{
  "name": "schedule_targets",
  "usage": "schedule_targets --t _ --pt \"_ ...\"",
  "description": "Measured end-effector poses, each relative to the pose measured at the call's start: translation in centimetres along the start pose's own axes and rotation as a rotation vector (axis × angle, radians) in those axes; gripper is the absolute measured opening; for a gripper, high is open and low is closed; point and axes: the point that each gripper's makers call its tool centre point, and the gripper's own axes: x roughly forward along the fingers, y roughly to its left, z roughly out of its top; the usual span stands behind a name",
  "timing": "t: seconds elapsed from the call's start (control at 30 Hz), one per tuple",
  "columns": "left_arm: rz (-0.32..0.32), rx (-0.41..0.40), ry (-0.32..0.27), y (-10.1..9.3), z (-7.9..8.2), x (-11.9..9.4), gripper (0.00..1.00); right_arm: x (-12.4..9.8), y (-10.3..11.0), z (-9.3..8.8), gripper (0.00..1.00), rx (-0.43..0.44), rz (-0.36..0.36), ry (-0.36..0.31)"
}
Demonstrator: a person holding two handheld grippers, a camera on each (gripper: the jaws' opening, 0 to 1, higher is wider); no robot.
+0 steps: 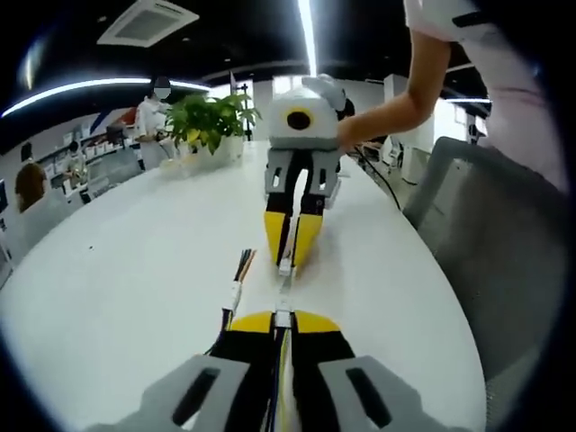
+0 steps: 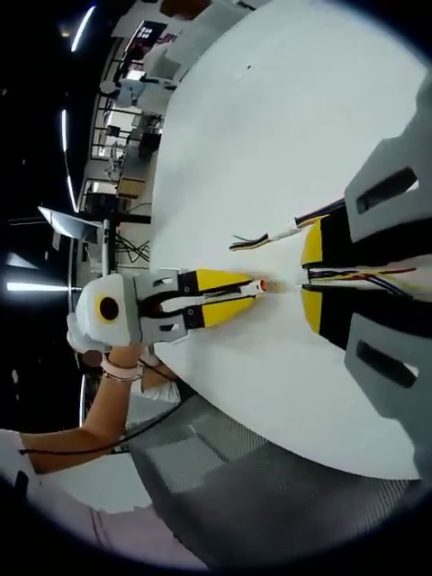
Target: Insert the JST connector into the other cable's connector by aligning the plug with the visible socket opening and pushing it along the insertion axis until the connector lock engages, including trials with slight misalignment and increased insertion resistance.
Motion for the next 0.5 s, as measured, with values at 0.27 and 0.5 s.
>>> schedule_targets --t 0.27,0.5 --pt "-0.022 0.03 0.023 -0.1 0.6 0.4 0.0 0.6 0.6 0.7 0.04 0.006 0.013 0.013" --pt "-0.035 -0.05 0.001 -0.3 1.0 0.7 0.0 0.5 0.9 1.2 0.04 -0.01 0.018 0.013"
